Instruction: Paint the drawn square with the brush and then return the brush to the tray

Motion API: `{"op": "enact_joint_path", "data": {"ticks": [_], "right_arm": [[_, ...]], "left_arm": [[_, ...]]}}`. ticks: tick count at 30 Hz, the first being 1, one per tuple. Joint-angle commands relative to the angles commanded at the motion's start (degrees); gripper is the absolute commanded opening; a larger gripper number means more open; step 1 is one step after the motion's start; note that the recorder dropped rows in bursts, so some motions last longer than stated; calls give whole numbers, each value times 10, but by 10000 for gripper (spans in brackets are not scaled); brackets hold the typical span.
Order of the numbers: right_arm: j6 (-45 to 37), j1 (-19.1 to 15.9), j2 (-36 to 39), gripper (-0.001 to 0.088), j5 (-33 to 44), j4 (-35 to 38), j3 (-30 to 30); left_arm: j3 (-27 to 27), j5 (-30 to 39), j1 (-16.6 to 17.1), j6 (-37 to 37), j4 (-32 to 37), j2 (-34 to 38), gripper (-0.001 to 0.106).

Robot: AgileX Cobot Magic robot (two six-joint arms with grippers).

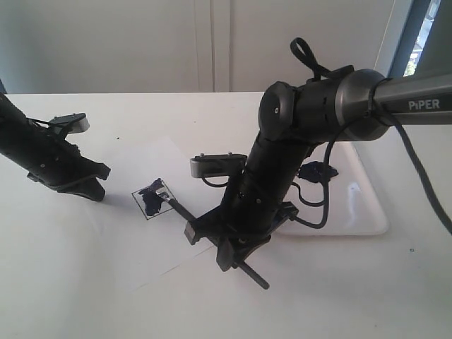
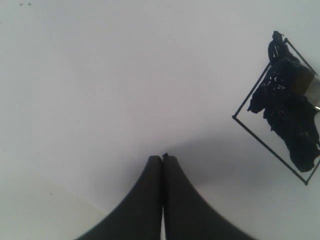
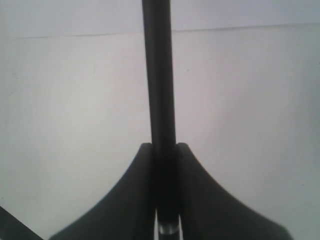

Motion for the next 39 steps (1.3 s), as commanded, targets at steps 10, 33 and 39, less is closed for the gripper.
{"op": "enact_joint_path", "data": {"ticks": [10,33,39], "right_arm": [[-29,0,0,0,6,44,0],[-57,0,0,0,36,78,0],[-62,0,0,0,62,78,0]], "left_arm": [[0,-1,0,1,0,0,0],[0,0,0,2,0,0,0],[0,0,0,1,0,0,0]]}}
